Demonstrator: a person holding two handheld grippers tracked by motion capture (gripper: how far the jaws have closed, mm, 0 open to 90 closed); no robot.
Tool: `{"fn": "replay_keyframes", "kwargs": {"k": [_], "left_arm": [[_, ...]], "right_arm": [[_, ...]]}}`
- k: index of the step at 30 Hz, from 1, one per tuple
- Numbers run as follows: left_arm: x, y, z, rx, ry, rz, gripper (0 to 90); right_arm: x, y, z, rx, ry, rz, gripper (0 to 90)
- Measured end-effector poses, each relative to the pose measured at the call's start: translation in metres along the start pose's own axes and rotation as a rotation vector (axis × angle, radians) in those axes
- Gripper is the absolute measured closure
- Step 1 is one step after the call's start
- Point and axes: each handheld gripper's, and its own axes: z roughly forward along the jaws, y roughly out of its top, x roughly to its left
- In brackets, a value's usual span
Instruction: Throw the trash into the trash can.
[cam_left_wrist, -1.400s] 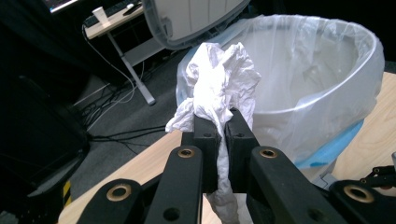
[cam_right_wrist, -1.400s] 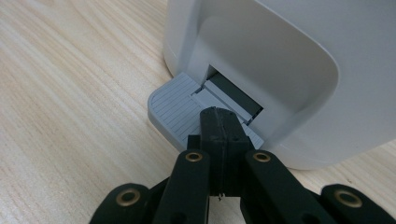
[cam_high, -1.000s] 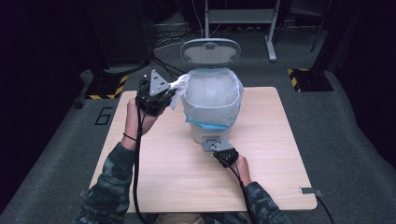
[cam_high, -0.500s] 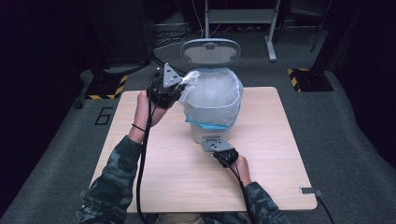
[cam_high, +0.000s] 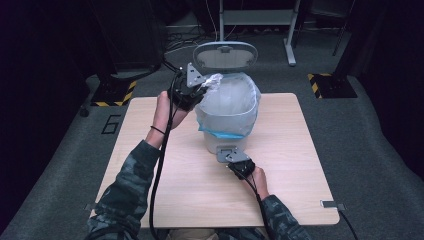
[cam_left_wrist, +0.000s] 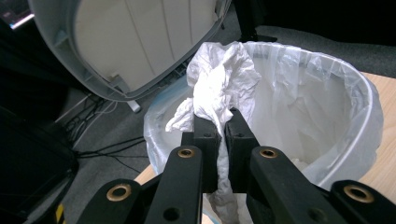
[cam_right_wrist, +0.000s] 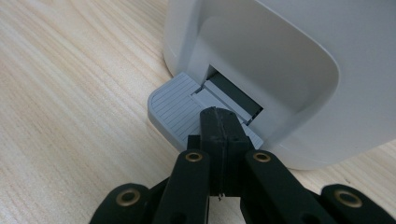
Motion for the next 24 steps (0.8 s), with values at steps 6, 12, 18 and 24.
{"fn": "replay_keyframes", "kwargs": {"k": [6, 12, 18, 24], "left_arm": [[0.000, 0.006, 0.009, 0.015, -0.005, 0.009, 85.8], [-0.002, 0.012, 0.016, 0.025, -0.013, 0.023, 85.8], [-0.004, 0.017, 0.022, 0.055, -0.013, 0.058, 85.7], [-0.004, 0.021, 0.031, 0.072, -0.024, 0.057, 85.8]], "right_arm": [[-0.001, 0.000, 0.000, 0.008, -0.008, -0.014, 90.0], [-0.001, 0.000, 0.000, 0.006, -0.007, -0.022, 90.0], [-0.001, 0.000, 0.000, 0.009, -0.015, -0.018, 90.0], [-0.001, 0.000, 0.000, 0.009, -0.018, -0.021, 90.0]]}}
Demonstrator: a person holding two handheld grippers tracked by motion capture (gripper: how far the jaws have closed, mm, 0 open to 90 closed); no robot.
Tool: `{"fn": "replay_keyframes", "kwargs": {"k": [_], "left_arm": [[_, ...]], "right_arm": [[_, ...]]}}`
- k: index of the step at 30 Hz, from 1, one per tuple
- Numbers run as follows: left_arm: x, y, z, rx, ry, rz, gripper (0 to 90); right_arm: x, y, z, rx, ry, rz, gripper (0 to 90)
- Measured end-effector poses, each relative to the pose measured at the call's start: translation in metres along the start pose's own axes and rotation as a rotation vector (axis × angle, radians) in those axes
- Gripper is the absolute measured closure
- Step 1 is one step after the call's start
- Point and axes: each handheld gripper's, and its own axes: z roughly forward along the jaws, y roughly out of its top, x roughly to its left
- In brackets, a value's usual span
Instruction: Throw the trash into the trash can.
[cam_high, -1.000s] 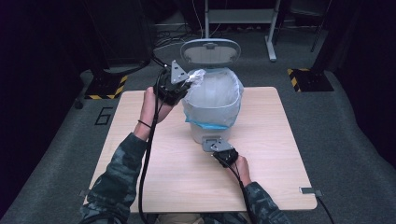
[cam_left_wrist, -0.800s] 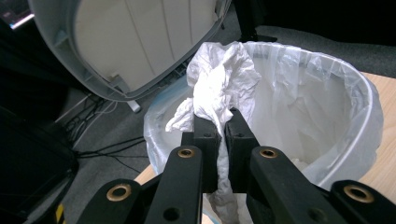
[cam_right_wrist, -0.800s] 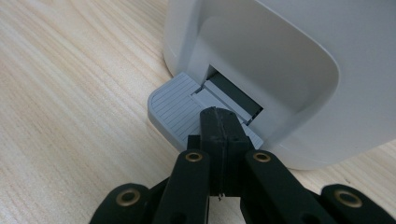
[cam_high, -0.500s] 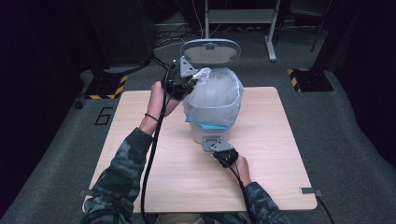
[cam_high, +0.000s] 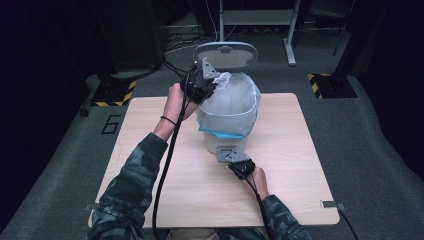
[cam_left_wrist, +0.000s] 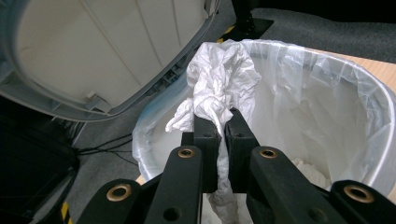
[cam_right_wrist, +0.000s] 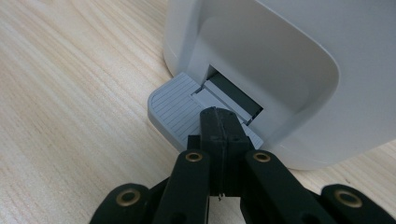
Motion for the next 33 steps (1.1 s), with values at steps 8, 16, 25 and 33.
{"fn": "replay_keyframes", "kwargs": {"k": [8, 16, 25, 33], "left_arm": [[0.000, 0.008, 0.022, 0.036, -0.022, 0.014, 85.7], [-0.002, 0.009, 0.046, 0.093, -0.043, -0.006, 85.7], [-0.003, 0.012, 0.061, 0.119, -0.060, -0.035, 77.2], [-0.002, 0.013, 0.043, 0.092, -0.041, -0.075, 16.1]], "right_arm": [[0.000, 0.000, 0.000, -0.002, 0.009, 0.000, 90.0], [0.000, 0.000, 0.000, 0.002, -0.001, -0.007, 90.0], [0.000, 0.000, 0.000, -0.001, 0.000, 0.000, 90.0], [0.001, 0.000, 0.000, -0.002, 0.010, 0.003, 90.0]]}}
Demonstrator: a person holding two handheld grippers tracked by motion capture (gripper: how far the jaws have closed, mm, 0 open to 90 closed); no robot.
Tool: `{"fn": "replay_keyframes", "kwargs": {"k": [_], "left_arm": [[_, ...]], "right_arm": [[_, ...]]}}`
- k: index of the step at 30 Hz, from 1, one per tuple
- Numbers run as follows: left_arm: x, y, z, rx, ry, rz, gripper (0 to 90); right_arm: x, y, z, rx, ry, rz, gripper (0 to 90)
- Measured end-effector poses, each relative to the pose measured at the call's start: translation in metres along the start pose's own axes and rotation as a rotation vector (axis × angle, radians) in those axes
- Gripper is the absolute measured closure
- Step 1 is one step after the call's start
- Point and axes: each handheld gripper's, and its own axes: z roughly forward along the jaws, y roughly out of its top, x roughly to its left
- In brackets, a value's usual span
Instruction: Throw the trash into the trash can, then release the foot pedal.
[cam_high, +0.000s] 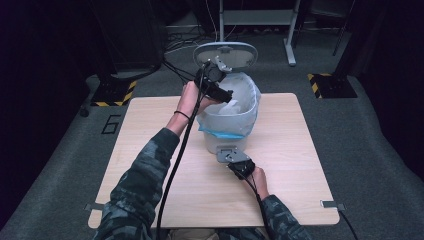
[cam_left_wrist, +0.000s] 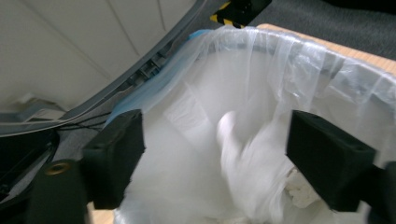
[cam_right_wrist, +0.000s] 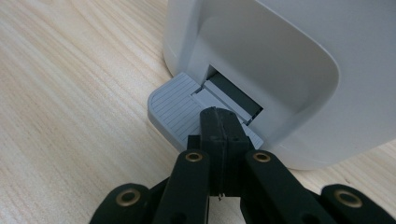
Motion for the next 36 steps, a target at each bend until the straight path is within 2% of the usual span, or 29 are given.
{"fn": "replay_keyframes", "kwargs": {"k": [3, 4, 6, 8, 18, 20, 28, 31, 36], "left_arm": [[0.003, -0.005, -0.009, -0.013, 0.000, -0.013, 14.8], [0.006, -0.007, -0.012, -0.016, -0.003, -0.004, 13.9], [0.008, -0.012, -0.017, -0.026, -0.006, -0.038, 12.7], [0.012, -0.016, -0.023, -0.031, -0.009, -0.044, 11.3], [0.019, -0.041, -0.051, -0.075, 0.033, -0.068, 10.2], [0.019, -0.046, -0.053, -0.073, 0.035, -0.069, 10.2], [0.021, -0.067, -0.061, -0.071, 0.042, -0.086, 10.1], [0.024, -0.079, -0.063, -0.071, 0.054, -0.114, 8.2], [0.027, -0.102, -0.064, -0.070, 0.075, -0.149, 5.8]], "right_arm": [[0.000, 0.000, 0.000, 0.000, 0.001, 0.001, 90.0], [0.000, 0.000, 0.000, 0.000, -0.006, 0.000, 90.0], [0.000, 0.000, 0.000, 0.000, 0.002, 0.000, 90.0], [0.000, 0.000, 0.000, 0.000, -0.008, 0.001, 90.0], [-0.001, 0.000, 0.000, 0.001, -0.010, 0.001, 90.0], [0.001, 0.000, 0.000, -0.008, 0.004, 0.024, 90.0], [0.000, 0.000, 0.000, -0.006, 0.003, 0.020, 90.0], [0.001, 0.000, 0.001, -0.009, 0.017, 0.028, 90.0], [-0.001, 0.000, 0.000, -0.003, 0.011, 0.019, 90.0]]}}
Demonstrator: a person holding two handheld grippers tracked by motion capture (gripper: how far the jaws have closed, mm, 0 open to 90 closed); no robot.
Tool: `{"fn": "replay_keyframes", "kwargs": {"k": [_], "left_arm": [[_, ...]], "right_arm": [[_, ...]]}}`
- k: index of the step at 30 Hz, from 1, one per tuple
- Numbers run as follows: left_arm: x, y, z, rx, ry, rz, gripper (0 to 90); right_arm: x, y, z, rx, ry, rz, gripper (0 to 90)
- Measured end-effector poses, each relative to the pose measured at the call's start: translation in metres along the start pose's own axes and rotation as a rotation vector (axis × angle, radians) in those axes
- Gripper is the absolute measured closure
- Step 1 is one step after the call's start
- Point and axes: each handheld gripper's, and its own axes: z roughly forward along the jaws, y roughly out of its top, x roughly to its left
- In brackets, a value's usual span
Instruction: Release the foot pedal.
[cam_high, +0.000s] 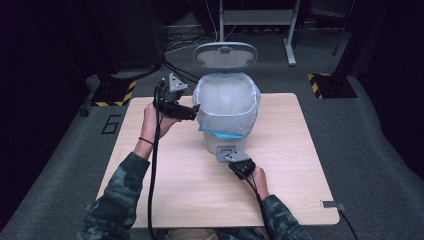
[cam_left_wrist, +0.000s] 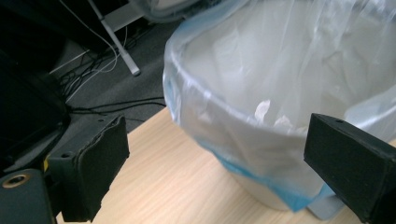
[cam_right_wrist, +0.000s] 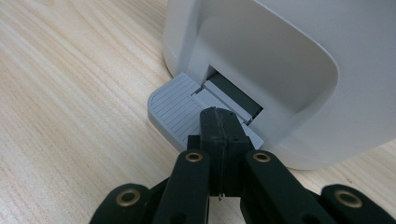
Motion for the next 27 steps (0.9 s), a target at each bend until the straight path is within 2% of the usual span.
{"fn": "replay_keyframes", "kwargs": {"k": [1, 2, 11, 19, 27], "left_arm": [[0.001, -0.005, 0.000, 0.003, 0.002, -0.004, 5.8], [0.001, -0.010, 0.000, 0.008, 0.005, -0.012, 5.8], [0.009, -0.058, 0.004, 0.042, 0.030, -0.077, 4.0], [0.009, -0.100, 0.015, 0.097, 0.019, -0.122, 4.6], [0.010, -0.125, 0.020, 0.122, 0.013, -0.143, 4.9]], "right_arm": [[0.001, 0.000, 0.000, -0.004, 0.003, 0.009, 90.0], [0.000, 0.000, 0.000, 0.003, -0.003, -0.011, 90.0], [0.000, 0.000, 0.001, 0.002, 0.013, -0.002, 90.0], [0.000, 0.000, 0.001, 0.003, 0.012, 0.001, 90.0], [0.000, 0.000, 0.001, 0.004, 0.014, 0.004, 90.0]]}}
